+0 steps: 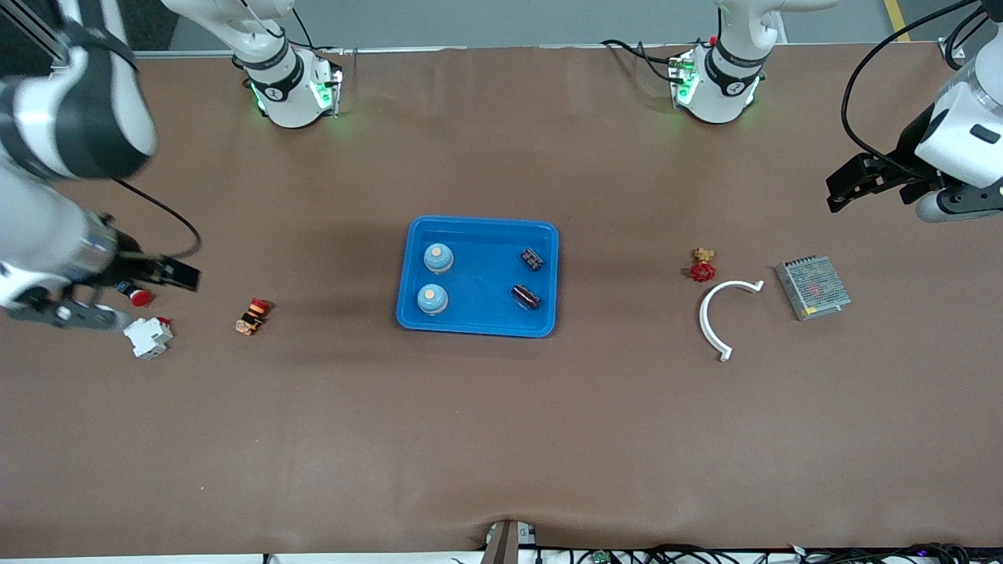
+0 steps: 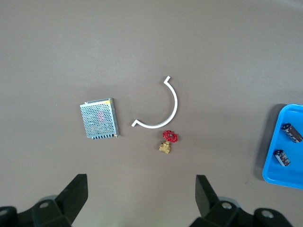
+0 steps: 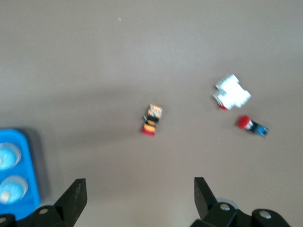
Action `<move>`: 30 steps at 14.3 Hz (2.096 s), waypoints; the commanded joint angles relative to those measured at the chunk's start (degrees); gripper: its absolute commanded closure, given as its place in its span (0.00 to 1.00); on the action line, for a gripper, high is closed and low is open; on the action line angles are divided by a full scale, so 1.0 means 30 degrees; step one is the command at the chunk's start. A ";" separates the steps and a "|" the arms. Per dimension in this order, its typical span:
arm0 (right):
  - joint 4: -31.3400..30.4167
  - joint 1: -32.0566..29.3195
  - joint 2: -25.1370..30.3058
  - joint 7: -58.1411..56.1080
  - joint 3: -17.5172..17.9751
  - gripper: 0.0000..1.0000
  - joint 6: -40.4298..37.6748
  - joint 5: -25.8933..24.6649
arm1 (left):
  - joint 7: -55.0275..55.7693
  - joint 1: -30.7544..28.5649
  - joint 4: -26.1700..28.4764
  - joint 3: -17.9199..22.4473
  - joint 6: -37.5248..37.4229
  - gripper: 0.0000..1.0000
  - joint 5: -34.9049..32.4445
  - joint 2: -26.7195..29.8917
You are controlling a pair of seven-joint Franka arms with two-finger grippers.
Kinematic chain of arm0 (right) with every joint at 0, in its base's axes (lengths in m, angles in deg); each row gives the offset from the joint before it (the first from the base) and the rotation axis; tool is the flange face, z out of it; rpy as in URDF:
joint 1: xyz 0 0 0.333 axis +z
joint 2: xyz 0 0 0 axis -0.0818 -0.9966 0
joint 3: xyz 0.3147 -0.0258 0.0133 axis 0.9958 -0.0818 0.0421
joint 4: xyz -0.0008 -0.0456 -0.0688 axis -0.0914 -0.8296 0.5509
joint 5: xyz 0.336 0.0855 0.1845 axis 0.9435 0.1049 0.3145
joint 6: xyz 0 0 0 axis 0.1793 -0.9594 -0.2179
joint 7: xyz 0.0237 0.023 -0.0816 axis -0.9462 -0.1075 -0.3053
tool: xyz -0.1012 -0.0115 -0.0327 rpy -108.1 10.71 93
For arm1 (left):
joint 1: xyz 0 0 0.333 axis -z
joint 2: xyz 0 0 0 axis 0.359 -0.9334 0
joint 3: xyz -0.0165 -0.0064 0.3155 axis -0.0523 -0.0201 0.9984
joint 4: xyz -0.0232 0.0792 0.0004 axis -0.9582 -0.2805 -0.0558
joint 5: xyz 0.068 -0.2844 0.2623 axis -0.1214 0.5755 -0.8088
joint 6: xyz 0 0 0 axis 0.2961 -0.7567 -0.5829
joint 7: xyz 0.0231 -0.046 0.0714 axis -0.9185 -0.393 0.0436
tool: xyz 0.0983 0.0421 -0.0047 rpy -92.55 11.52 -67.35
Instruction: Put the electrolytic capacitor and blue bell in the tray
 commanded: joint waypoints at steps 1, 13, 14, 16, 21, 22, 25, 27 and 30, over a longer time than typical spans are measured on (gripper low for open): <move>0.1384 -0.0551 0.0382 -0.1580 -0.0716 0.00 -0.2178 0.0963 | -0.0510 -0.0011 -0.0213 0.0136 -0.0288 0.00 0.0344 0.0150; 0.0246 -0.1286 0.3431 -0.1611 -0.0717 0.00 -0.2039 0.0994 | -0.0774 -0.0216 -0.0243 0.0136 -0.0141 0.00 0.0373 0.0033; 0.0246 -0.1257 0.3431 -0.1553 -0.0717 0.00 -0.2039 0.0994 | -0.0774 -0.0216 -0.0243 0.0136 -0.0170 0.00 0.0344 0.0033; 0.0159 -0.1256 0.3664 -0.1552 -0.0717 0.00 -0.2039 0.1023 | -0.0774 -0.0216 -0.0272 0.0136 -0.0258 0.00 0.0373 0.0062; 0.0188 -0.1052 0.3871 -0.1377 -0.0570 0.00 -0.1369 0.1198 | -0.0774 -0.0216 -0.0272 0.0136 -0.0229 0.00 0.0344 0.0062; 0.0072 -0.1052 0.3871 -0.1348 -0.0541 0.00 -0.1191 0.1228 | -0.0774 -0.0216 -0.0243 0.0136 -0.0258 0.00 0.0373 0.0062; 0.0041 -0.1110 0.3987 -0.1377 -0.0599 0.00 -0.0925 0.1785 | -0.0832 -0.0216 -0.0301 0.0136 -0.0259 0.00 0.0344 0.0033; 0.0070 -0.1081 0.4280 -0.1348 -0.0599 0.00 -0.1042 0.1785 | -0.0803 -0.0129 -0.0302 0.0078 -0.0259 0.00 0.0344 0.0033; 0.0187 -0.1110 0.4310 -0.1376 -0.0629 0.00 -0.1130 0.1785 | -0.0832 -0.0129 -0.0243 0.0048 -0.0288 0.00 0.0344 0.0033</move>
